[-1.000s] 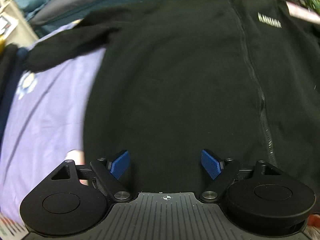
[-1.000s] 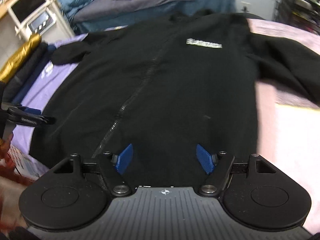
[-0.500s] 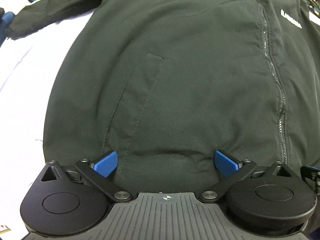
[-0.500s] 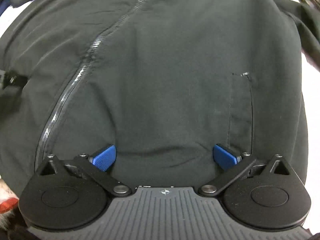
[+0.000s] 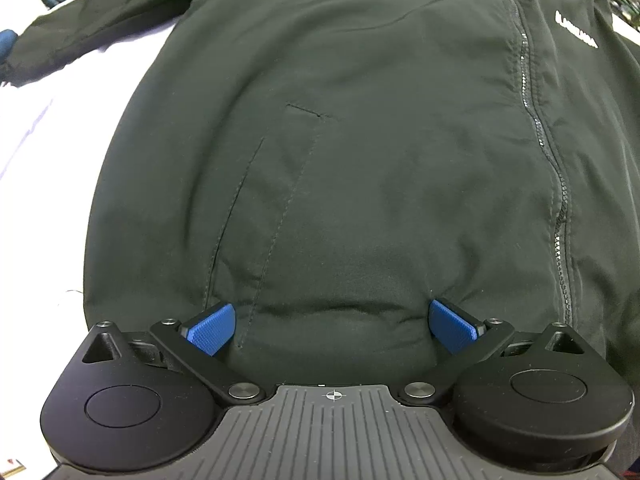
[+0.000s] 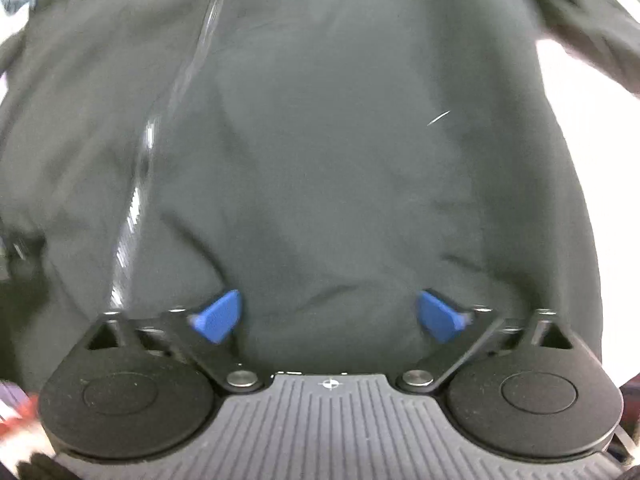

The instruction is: Fold large clothes

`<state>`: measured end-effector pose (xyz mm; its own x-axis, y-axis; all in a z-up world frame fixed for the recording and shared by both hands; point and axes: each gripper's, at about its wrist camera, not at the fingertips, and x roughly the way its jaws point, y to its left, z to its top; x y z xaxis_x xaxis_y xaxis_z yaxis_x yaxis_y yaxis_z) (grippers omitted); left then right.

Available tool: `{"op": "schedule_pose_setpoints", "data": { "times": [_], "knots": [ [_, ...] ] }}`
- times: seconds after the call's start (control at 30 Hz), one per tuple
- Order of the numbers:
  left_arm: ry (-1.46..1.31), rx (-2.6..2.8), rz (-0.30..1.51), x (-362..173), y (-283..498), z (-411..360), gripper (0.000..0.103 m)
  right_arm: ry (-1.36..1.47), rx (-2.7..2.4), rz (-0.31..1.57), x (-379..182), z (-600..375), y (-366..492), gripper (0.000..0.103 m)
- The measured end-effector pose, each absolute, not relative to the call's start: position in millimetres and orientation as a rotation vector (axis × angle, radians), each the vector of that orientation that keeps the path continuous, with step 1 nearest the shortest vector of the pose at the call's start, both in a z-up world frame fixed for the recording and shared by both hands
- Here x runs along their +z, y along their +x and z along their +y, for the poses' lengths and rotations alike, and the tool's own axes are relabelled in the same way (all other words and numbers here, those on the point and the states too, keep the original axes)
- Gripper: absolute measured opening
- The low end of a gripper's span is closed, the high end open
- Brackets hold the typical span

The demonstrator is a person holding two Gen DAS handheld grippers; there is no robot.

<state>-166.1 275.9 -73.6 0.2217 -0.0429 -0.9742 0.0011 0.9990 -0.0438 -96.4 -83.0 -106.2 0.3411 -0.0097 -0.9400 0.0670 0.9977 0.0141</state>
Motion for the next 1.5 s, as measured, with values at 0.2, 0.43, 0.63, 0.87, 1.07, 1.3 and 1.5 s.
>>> {"op": "schedule_pose_setpoints", "data": {
  "times": [0.2,0.43,0.63,0.87,1.07,1.3,1.5],
  "knots": [
    [-0.001,0.047,1.343,-68.3,-164.1,253.7,0.103,0.268,-0.181,0.899,-28.3,-210.9,-79.7,0.091],
    [0.052,0.211,1.359,-42.8,-171.6,196.0,0.103,0.567,-0.401,0.687,-15.7,-413.6,-36.5,0.087],
    [0.183,0.12,1.339,-21.5,-173.0,110.9,0.103,0.713,-0.513,0.669,-49.9,-509.7,-12.7,0.068],
    [0.354,0.008,1.258,-5.7,-168.0,37.0,0.103,0.794,-0.49,0.58,-70.1,-530.7,-0.1,0.056],
    [0.386,-0.009,1.241,-0.3,-162.6,14.2,0.103,0.847,-0.437,0.535,-58.6,-550.3,-5.1,0.008],
    [0.369,0.004,1.227,-2.7,-159.6,15.2,0.103,0.591,-0.366,0.429,17.8,-559.9,-14.6,0.006],
    [0.36,-0.007,1.224,-3.9,-161.5,17.7,0.103,0.463,-0.339,0.469,33.0,-537.9,4.9,0.006]
  ]
}}
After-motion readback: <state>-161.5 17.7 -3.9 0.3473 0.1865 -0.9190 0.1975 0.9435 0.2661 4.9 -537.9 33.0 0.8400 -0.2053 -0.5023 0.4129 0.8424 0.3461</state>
